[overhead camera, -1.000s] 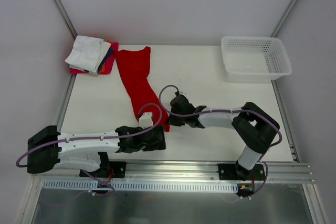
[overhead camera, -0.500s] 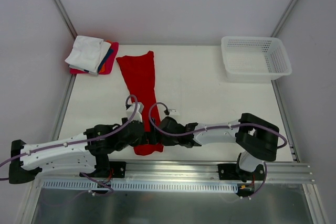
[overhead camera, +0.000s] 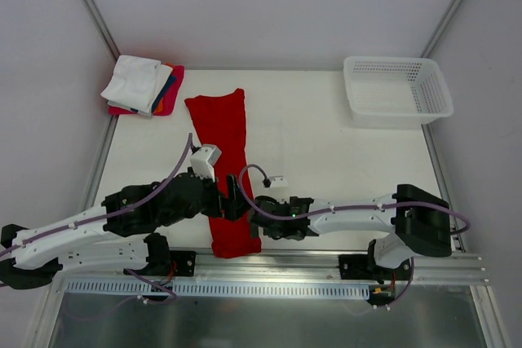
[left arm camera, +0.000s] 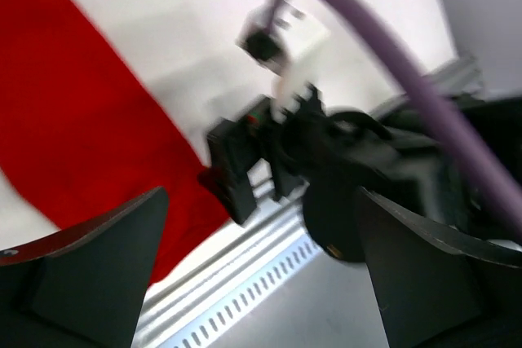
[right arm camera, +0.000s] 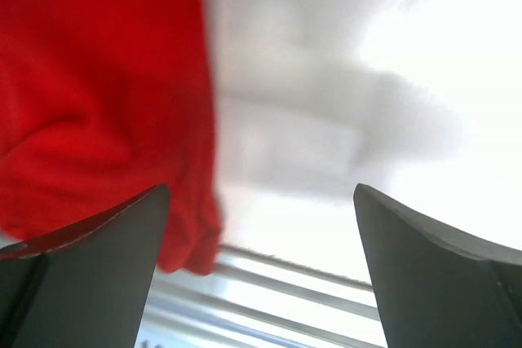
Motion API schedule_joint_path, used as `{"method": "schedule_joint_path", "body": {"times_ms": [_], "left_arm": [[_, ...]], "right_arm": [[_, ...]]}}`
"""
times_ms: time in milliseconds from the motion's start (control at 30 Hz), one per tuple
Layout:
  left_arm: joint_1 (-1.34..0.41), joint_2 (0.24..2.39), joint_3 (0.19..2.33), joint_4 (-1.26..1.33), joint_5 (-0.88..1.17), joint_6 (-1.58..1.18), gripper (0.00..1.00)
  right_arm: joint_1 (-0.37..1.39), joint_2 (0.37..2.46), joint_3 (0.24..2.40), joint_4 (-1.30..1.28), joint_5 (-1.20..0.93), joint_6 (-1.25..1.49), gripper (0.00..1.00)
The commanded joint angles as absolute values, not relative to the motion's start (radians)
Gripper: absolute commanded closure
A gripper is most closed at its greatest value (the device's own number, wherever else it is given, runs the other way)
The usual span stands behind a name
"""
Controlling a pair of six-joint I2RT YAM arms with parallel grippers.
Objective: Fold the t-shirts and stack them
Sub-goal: Rotate the tshirt 90 degrees
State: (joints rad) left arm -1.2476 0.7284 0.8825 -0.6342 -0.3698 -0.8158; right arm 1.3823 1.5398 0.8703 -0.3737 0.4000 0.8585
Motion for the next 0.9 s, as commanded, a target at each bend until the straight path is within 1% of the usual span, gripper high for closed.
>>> {"method": "schedule_joint_path", "body": {"times_ms": [0,33,167,233,267,333,367,467,500,567,600,633,667,700,733,767,800,867], "left_arm": [[-1.249,0.738,0.963,-0.558,-0.214,-0.713,0.01],[-1.249,0.744,0.971,-0.531,-0.152,-0.666,0.01],[-1.247,0.810,1.012,-0.502,-0.014,-0.583,0.01],[-1.249,0.808,0.996,-0.456,0.047,-0.555,0.01],[-1.249,0.786,0.986,-0.395,0.114,-0.545,0.01],[-1.247,0.746,0.974,-0.355,0.173,-0.506,0.01],[-1.249,0.735,0.979,-0.348,0.190,-0.496,0.01],[-1.249,0.681,0.996,-0.351,0.164,-0.469,0.01],[-1.249,0.663,0.994,-0.351,0.150,-0.462,0.01],[-1.249,0.612,0.991,-0.351,0.120,-0.454,0.01],[-1.247,0.598,0.989,-0.351,0.086,-0.445,0.01],[-1.249,0.575,0.986,-0.351,0.072,-0.442,0.01],[-1.249,0.569,0.976,-0.351,0.055,-0.436,0.01],[-1.249,0.563,0.971,-0.351,0.025,-0.433,0.01],[-1.249,0.557,0.965,-0.351,0.014,-0.433,0.01],[-1.249,0.555,0.951,-0.351,0.006,-0.433,0.01],[-1.249,0.555,0.945,-0.351,0.003,-0.433,0.01],[-1.249,0.551,0.921,-0.351,-0.040,-0.440,0.01]], "right_arm": [[1.316,1.502,0.978,-0.566,0.489,0.744,0.01],[1.302,1.499,1.003,-0.578,0.497,0.714,0.00],[1.238,1.549,1.155,-0.640,0.508,0.595,0.01],[1.200,1.584,1.250,-0.643,0.473,0.516,0.00],[1.137,1.600,1.279,-0.644,0.451,0.490,0.00],[1.066,1.627,1.353,-0.641,0.376,0.427,0.01],[1.007,1.638,1.380,-0.632,0.352,0.399,0.01],[0.927,1.713,1.523,-0.641,0.226,0.307,0.00],[0.917,1.768,1.608,-0.647,0.209,0.293,0.01],[0.901,1.833,1.701,-0.684,0.186,0.261,0.02],[0.902,1.870,1.747,-0.690,0.151,0.250,0.07],[0.902,1.938,1.831,-0.690,0.128,0.241,0.27],[0.902,1.978,1.874,-0.690,0.080,0.232,0.45],[0.902,2.020,1.920,-0.690,0.054,0.229,0.68],[0.902,2.107,1.969,-0.690,0.023,0.229,0.99],[0.902,2.155,2.073,-0.698,-0.001,0.229,0.99],[0.902,2.201,2.130,-0.704,-0.071,0.227,1.00],[0.902,2.325,2.271,-0.703,-0.116,0.225,1.00]]}}
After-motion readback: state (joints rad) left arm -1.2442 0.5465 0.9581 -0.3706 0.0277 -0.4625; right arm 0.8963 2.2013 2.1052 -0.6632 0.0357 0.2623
